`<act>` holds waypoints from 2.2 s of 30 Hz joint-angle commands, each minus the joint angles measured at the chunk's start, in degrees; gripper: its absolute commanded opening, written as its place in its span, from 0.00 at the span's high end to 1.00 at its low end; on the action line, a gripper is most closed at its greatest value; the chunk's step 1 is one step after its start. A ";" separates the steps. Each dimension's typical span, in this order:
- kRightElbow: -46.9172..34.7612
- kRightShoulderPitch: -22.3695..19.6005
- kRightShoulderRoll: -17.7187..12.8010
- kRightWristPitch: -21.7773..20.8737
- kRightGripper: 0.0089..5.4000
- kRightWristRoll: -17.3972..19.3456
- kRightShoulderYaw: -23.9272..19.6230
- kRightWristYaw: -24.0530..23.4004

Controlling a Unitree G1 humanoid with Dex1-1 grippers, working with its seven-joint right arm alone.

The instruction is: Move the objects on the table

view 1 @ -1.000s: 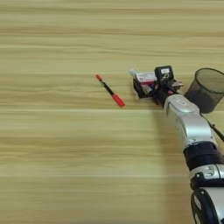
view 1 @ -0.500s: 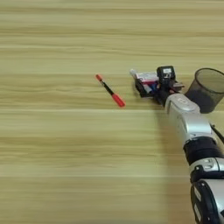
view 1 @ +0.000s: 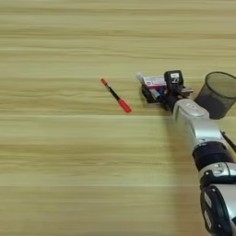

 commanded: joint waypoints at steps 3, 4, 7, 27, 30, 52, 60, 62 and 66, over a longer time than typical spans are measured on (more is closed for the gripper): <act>-1.45 -5.85 -1.48 -1.12 0.00 0.87 -0.63 0.10; -1.38 -5.89 -1.48 -1.11 0.00 0.91 -0.63 0.12; -1.04 -6.06 -1.46 -1.19 0.00 0.92 -0.61 0.10; -0.52 -6.27 -1.45 -1.12 0.00 1.11 -0.61 0.46; -0.52 -6.26 -1.51 -1.17 0.06 1.19 -0.67 0.55; -1.29 -5.85 -1.55 -1.46 0.26 1.51 -0.50 1.09; -3.22 -4.93 -1.31 -2.42 0.26 1.62 -0.04 2.20; -3.73 -4.63 -1.23 -2.50 0.26 1.49 0.20 2.58; -5.19 -3.83 -0.99 -2.63 0.26 1.33 0.86 3.43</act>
